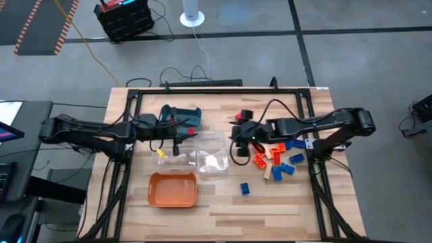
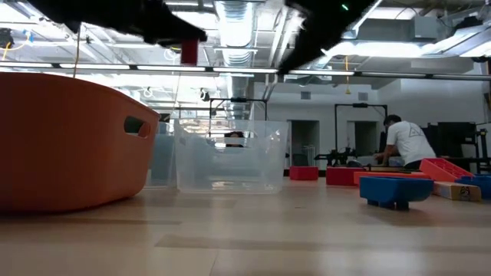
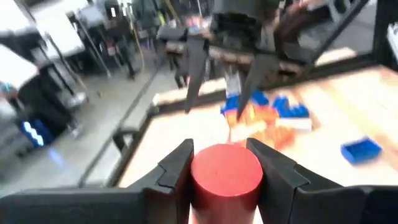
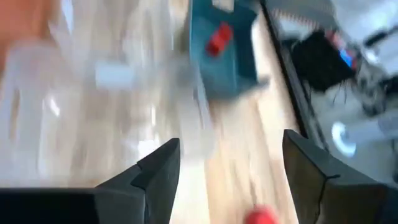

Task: Sort blocks
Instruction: Put the red block into the blue bin

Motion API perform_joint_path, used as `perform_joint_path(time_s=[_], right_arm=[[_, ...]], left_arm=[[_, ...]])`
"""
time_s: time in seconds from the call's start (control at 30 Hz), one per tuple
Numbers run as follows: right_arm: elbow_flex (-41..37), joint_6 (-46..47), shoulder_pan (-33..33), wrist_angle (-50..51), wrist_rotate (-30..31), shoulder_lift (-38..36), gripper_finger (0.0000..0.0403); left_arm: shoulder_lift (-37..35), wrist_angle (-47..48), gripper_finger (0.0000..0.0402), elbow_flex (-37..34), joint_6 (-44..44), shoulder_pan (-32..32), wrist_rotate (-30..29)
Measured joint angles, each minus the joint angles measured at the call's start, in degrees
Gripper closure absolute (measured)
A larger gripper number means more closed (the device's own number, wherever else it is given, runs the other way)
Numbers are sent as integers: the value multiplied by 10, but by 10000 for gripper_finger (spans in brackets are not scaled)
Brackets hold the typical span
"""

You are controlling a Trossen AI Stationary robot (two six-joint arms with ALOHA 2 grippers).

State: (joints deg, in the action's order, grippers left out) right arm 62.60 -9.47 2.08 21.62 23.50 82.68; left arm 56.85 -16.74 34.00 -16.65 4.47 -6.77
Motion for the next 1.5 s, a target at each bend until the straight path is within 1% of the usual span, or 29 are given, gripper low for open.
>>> perform_joint_path(time_s=[0.1,0.27,0.37,0.47,0.57,0.63,0.73,0.87,0.93,1.0,1.07,1.17,1.23,1.33,1.5], right_arm=[[-64,33,-16,-19,-2,-38,168],[-152,50,-34,-75,-1,-101,172],[-176,47,-50,-106,8,-134,173],[-185,47,-64,-112,12,-158,173],[-187,37,-67,-114,11,-175,173],[-187,21,-67,-121,11,-182,173],[-187,-3,-68,-139,11,-184,173],[-187,-32,-71,-153,8,-173,173],[-198,-36,-85,-161,-12,-160,173],[-220,-40,-112,-202,-56,-145,173],[-245,-50,-140,-244,-95,-131,173],[-268,-71,-177,-304,-114,-115,173],[-274,-89,-197,-333,-122,-110,173],[-275,-104,-222,-353,-156,-106,173],[-275,-105,-254,-366,-211,-106,173]], left_arm=[[-13,64,281,0,52,8,7],[-37,141,281,0,141,-3,84],[-49,195,278,0,179,-21,95],[-60,259,276,0,214,-37,87],[-70,297,275,0,242,-53,33],[-78,305,275,0,247,-59,-5],[-90,302,274,0,242,-60,-57],[-94,296,274,0,214,-43,-153],[-89,289,273,0,193,-27,-192],[-78,269,273,0,166,-4,-204],[-60,234,273,-3,143,23,-199],[-23,201,273,-3,113,72,-164],[1,193,273,-4,101,107,-151],[30,175,272,-4,96,159,-128],[70,146,272,-4,127,250,-25]])
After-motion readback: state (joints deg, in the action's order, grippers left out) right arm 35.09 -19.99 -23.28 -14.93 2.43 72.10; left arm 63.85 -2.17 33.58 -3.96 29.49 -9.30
